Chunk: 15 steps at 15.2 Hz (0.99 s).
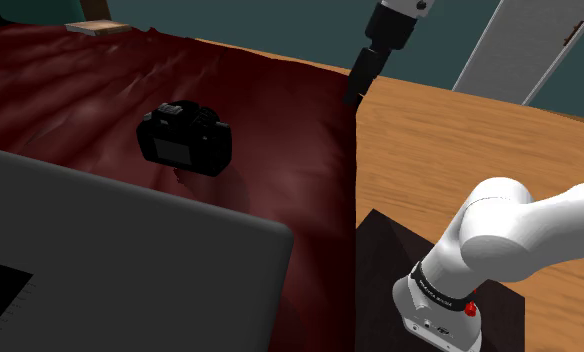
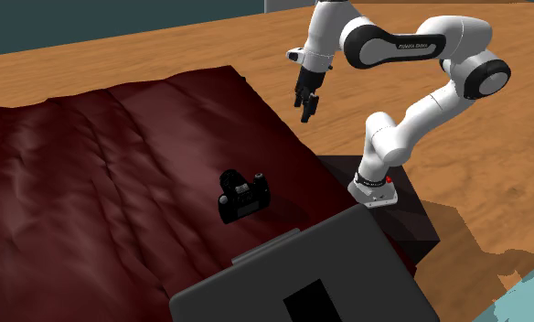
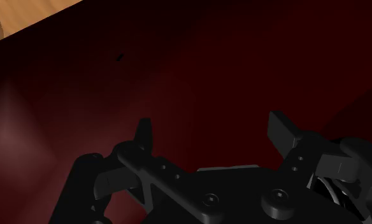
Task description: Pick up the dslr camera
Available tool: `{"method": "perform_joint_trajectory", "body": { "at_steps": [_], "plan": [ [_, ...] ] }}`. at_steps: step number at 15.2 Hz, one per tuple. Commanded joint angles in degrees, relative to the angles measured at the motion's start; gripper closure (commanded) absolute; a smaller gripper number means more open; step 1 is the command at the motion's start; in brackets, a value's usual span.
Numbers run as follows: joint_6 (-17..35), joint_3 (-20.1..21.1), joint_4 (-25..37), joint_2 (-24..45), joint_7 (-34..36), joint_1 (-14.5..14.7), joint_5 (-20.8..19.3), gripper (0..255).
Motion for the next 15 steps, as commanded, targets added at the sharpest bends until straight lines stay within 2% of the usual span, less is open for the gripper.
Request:
{"method": "perform_joint_trajectory", "body": {
  "at_steps": [1, 5, 9, 15],
  "plan": [
    [0.0, 0.0, 0.0, 0.0, 0.0, 0.0, 0.0, 0],
    [0.0, 8.5, 3.2, 3.4, 14.7, -2.0, 2.2, 0],
    [-0.4, 16.8, 9.1, 9.3, 29.5, -4.8, 3.0, 0],
    [-2.5, 29.1, 22.3, 22.8, 52.5, -10.2, 0.1, 0]
  ]
}}
